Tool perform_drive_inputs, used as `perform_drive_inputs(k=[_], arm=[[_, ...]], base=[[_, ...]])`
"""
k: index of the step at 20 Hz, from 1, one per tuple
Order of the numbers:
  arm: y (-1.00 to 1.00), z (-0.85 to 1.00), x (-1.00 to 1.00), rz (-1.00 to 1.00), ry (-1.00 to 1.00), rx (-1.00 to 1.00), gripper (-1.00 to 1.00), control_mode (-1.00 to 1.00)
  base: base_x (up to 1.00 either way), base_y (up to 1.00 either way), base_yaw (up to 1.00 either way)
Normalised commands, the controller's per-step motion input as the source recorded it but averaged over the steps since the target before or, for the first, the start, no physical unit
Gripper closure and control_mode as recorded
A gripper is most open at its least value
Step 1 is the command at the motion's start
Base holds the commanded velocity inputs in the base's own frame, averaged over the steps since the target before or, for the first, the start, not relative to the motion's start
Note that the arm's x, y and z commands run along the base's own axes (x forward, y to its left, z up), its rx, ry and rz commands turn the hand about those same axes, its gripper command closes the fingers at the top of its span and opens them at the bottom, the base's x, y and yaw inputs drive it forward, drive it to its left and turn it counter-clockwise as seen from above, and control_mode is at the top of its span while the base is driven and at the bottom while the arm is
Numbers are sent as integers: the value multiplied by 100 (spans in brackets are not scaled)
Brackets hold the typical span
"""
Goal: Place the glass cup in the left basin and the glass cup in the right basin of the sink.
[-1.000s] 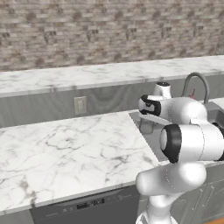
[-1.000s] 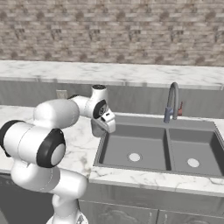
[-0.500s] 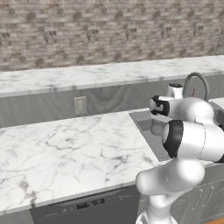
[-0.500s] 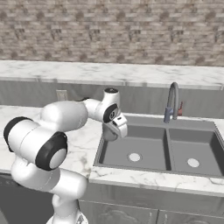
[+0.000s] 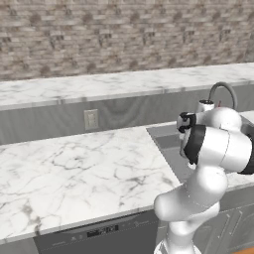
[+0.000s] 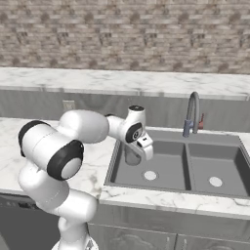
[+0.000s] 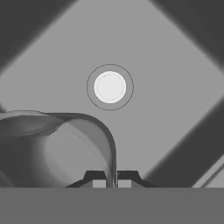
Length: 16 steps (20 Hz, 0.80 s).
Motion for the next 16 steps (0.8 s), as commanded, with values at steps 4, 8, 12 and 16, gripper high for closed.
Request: perform_drive_inputs(k=[4,8,12,16], arm=[[-12,-49,2,-3,4,0,100,-100],[-11,-42,8,0,10,0,100,-100],[-5,-36,17,0,15,0,100,-100],[-6,-33,16,0,9,0,100,-100]], base=[[0,0,0],[0,0,0],[0,0,0],[0,0,0]])
